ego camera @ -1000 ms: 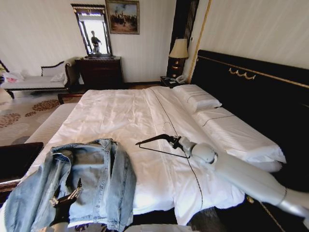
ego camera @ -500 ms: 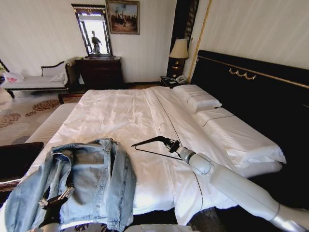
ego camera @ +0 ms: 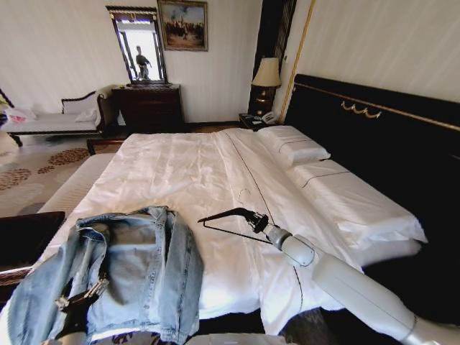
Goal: Pick up the clothes from the bed and hang them on the clothes hanger.
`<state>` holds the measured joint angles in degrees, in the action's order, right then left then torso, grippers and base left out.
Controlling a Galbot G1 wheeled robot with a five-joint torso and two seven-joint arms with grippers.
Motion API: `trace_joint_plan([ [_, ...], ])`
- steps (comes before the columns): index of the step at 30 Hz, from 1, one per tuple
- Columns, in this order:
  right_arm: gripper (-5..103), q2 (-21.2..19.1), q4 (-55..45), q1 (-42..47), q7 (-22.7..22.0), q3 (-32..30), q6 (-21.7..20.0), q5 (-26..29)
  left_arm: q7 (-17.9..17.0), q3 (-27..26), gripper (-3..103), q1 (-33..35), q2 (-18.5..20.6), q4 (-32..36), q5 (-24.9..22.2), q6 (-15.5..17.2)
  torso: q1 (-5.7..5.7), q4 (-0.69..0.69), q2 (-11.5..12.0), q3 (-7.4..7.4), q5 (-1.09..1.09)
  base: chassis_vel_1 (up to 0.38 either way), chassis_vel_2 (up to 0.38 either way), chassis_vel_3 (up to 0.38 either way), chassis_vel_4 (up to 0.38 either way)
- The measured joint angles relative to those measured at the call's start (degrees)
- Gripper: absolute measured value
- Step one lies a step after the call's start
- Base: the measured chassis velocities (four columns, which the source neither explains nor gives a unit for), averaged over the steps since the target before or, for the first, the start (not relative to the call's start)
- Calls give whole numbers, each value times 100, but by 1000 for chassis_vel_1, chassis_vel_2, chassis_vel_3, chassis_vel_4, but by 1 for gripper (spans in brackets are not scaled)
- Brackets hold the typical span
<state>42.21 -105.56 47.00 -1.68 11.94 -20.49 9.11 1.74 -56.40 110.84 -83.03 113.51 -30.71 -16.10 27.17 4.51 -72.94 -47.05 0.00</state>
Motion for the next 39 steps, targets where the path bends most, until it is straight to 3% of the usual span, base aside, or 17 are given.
trace_joint_plan([
  [39,28,-123,-290,329,-80,-522,-96,204,11,54,100,-32,0,17,48,10,0,-1,1,0,1,126,124,-126,-125],
])
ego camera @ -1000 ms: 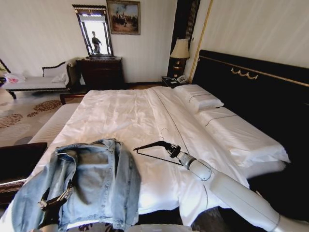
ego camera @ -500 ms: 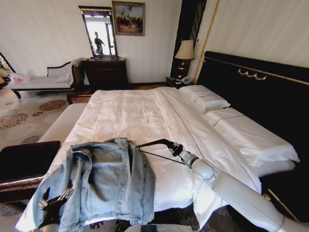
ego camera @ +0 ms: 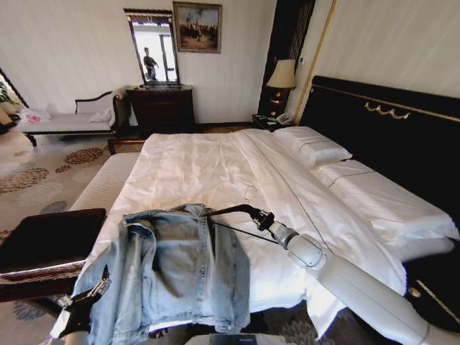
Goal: Pick up the clothes from the bed and hang them on the clothes hanger.
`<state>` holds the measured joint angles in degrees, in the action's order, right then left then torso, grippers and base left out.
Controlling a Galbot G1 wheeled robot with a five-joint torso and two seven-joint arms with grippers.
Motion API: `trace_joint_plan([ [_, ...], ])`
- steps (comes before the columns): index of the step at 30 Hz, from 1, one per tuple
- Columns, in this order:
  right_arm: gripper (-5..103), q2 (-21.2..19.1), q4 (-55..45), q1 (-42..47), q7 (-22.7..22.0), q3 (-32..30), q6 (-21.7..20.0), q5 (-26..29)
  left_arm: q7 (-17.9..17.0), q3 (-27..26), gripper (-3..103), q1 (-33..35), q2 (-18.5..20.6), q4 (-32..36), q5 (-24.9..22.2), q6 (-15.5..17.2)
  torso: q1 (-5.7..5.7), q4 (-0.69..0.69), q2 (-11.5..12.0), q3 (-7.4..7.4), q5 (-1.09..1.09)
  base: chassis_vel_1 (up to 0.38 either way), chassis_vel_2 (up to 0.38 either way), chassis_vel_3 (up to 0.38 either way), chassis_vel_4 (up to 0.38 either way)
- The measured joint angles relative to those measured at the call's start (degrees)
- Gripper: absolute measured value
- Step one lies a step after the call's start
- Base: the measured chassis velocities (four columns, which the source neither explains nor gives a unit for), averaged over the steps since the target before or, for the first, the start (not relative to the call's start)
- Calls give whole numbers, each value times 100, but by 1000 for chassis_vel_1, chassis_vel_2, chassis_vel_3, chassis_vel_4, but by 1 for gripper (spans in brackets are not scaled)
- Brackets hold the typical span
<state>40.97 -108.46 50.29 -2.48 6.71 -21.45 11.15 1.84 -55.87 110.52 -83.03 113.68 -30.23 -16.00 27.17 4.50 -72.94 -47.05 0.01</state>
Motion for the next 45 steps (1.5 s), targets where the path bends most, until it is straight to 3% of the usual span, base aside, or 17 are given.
trace_joint_plan([
  [30,28,104,-88,266,-75,-178,-95,-19,-3,106,100,-232,63,35,119,289,0,0,0,0,-1,35,38,-38,-35],
  [36,28,78,-169,288,-155,-195,-50,133,-105,259,100,-495,384,77,-107,675,0,-1,-1,0,1,54,36,-47,-40],
  [38,28,63,-171,250,-161,-191,-25,183,-212,432,100,-790,710,123,-268,1014,0,-1,0,0,1,0,0,0,0],
  [41,28,60,-167,187,-161,-146,-10,213,-320,551,100,-1013,947,172,-437,1264,0,1,-1,0,0,0,0,0,0],
  [43,28,95,-113,-34,-159,49,0,269,-628,707,100,-1461,1296,211,-956,1785,0,4,0,-1,-1,0,0,0,0],
  [45,28,115,-98,-128,-158,141,2,294,-750,732,100,-1605,1386,212,-1157,1935,0,4,0,-1,-2,0,0,0,0],
])
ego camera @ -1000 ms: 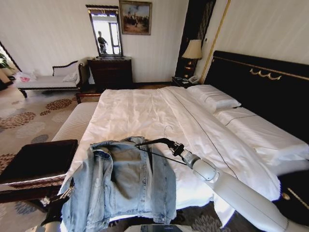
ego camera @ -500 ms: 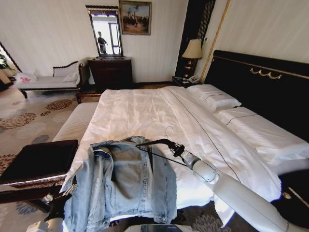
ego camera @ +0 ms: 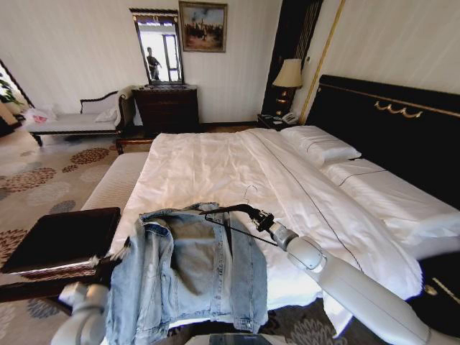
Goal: Pick up the clothes from the bed and hang them on the clothes hanger.
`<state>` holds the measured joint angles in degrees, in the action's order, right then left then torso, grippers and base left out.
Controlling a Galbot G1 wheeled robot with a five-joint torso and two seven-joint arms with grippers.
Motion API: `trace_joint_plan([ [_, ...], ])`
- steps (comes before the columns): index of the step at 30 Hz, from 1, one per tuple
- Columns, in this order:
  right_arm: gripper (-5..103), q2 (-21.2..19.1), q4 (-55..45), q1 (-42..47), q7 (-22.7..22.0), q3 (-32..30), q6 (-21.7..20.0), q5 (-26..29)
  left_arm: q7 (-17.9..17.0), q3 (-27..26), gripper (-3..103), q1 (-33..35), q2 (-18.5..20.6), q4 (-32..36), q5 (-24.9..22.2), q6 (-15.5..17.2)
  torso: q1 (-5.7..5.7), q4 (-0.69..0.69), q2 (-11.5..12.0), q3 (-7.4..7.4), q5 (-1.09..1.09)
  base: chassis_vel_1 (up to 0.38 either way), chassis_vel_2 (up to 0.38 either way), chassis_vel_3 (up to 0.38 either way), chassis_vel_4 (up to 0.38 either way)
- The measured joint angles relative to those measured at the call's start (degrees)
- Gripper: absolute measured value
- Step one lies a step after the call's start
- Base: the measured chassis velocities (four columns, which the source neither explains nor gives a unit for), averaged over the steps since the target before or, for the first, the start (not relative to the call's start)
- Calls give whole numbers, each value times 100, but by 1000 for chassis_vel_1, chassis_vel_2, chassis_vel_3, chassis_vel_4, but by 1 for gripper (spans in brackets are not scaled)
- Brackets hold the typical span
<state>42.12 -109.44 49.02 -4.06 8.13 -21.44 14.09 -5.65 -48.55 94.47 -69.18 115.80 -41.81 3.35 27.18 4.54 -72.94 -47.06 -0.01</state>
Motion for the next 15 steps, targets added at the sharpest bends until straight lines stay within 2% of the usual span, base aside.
trace_joint_plan([
  [2,28,73,54,-316,7,299,3,78,-369,73,100,-358,211,-65,-574,400,0,-3,0,0,1,0,0,0,0],
  [3,28,103,70,-404,8,383,4,99,-520,133,100,-517,297,-145,-804,525,1,-8,0,-1,2,0,0,0,0],
  [4,28,103,70,-404,8,383,4,99,-520,133,100,-517,297,-145,-804,525,1,-8,0,-1,2,0,0,0,0],
  [7,28,139,80,-445,5,430,-2,115,-914,465,101,-1002,493,-441,-1434,774,0,-3,0,0,3,0,0,0,0],
  [8,28,139,80,-445,5,430,-2,115,-914,465,101,-1002,493,-441,-1434,774,0,-3,0,0,3,0,0,0,0],
  [12,28,104,78,-442,1,366,-14,168,-1262,915,98,-1531,522,-667,-2297,1006,0,-2,0,-1,2,0,0,0,0],
  [15,28,95,78,-442,0,350,-15,181,-1320,1081,97,-1713,515,-745,-2516,1062,0,-2,0,0,0,0,0,0,0],
])
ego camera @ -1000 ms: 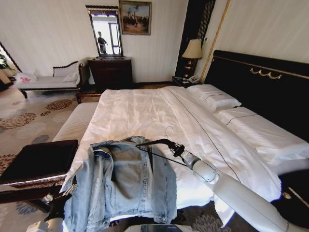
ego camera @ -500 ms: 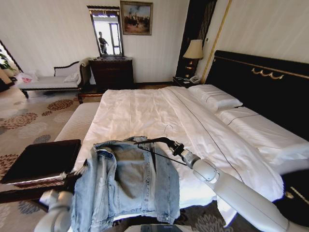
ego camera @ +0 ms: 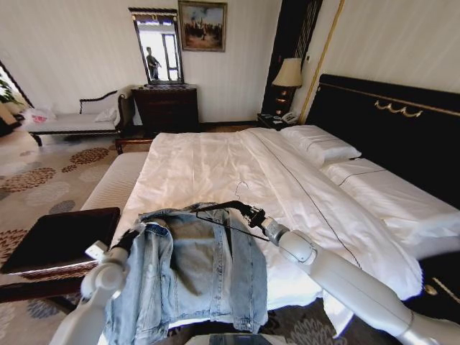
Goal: Pick up the clothes from the bed and hang them on the clothes hanger.
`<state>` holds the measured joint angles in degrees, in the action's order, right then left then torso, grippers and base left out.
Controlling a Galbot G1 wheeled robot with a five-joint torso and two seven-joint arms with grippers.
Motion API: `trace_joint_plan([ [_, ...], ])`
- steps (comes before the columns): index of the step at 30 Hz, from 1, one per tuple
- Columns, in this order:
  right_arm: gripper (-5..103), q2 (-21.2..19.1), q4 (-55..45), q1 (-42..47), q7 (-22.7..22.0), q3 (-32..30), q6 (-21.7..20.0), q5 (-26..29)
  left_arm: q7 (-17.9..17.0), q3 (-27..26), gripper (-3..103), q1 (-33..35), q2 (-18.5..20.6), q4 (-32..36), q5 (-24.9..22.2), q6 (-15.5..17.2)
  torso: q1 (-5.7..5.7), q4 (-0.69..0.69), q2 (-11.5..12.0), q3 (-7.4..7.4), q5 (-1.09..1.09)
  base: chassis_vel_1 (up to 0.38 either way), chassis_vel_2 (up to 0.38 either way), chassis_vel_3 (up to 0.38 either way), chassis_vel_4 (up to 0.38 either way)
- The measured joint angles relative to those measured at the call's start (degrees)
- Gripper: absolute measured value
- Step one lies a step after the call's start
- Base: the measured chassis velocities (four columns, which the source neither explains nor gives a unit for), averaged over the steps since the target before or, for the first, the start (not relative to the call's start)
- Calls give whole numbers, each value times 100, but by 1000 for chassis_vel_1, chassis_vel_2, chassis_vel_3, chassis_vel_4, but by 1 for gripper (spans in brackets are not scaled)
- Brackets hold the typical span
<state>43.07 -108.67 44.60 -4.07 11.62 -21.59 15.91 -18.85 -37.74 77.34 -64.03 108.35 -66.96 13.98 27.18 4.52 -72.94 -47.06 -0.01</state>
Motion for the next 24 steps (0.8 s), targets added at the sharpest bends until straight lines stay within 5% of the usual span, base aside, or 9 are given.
trace_joint_plan([
  [15,28,-5,-50,-82,-26,-37,-34,119,-448,518,93,-1116,-277,-1116,-939,207,0,-1,0,0,0,0,0,0,0],
  [21,28,-9,-64,-74,-44,-56,-40,133,-541,358,84,-1167,-296,-1289,-1084,224,0,-3,0,0,0,0,0,0,0],
  [24,28,-2,-57,-89,-47,-57,-41,158,-562,337,68,-1215,-284,-1380,-1110,232,0,-1,0,1,1,0,0,0,0],
])
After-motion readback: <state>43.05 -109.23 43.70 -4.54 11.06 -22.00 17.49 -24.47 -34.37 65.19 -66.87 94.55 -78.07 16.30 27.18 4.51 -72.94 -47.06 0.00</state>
